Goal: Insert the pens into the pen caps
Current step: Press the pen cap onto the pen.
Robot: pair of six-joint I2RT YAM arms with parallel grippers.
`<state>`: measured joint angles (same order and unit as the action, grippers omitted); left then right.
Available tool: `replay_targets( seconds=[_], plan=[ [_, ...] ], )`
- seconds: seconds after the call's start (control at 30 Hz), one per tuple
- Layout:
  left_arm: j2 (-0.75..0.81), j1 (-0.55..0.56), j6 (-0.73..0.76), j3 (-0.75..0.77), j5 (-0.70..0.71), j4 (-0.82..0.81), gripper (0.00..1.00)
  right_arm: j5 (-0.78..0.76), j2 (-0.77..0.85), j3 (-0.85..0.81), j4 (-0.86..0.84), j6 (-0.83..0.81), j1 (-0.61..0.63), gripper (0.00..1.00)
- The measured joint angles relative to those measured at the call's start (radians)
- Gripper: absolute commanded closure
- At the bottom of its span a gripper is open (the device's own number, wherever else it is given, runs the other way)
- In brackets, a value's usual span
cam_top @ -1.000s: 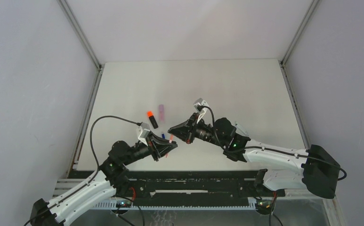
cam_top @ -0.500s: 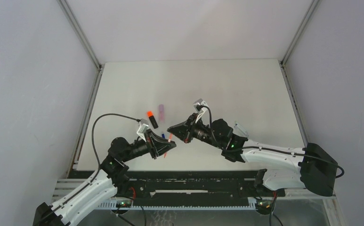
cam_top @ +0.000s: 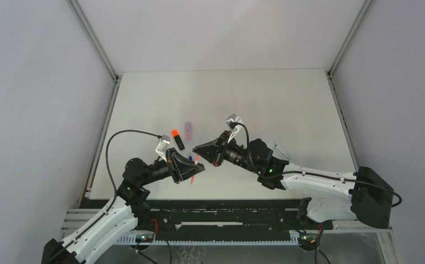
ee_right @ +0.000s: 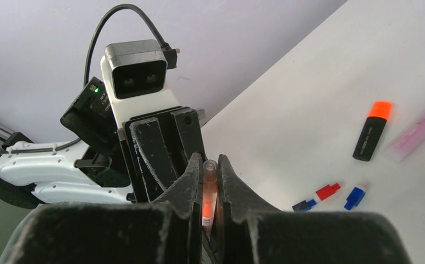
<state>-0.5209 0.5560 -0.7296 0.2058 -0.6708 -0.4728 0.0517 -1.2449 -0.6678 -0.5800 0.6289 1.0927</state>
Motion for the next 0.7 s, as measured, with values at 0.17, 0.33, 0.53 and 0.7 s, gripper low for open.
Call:
replay_targets(
  seconds=[0.17, 0.33, 0.53, 0.7],
  plan=[
    [-0.014, -0.008, -0.029, 0.000, -0.027, -0.044, 1.00, -0.008, 0.016, -0.005, 0.006, -0.002, 0.003, 1.00],
    [-0.015, -0.008, -0.041, 0.000, -0.039, -0.115, 1.00, -0.023, 0.061, -0.050, 0.071, -0.016, 0.013, 0.83],
    [0.025, -0.050, -0.062, -0.010, 0.116, -0.195, 1.00, 0.004, 0.129, -0.069, 0.264, -0.079, 0.028, 0.37],
    [0.109, -0.059, -0.100, -0.036, 0.265, -0.233, 1.00, -0.006, 0.232, -0.056, 0.409, -0.132, 0.006, 0.32]
  ],
)
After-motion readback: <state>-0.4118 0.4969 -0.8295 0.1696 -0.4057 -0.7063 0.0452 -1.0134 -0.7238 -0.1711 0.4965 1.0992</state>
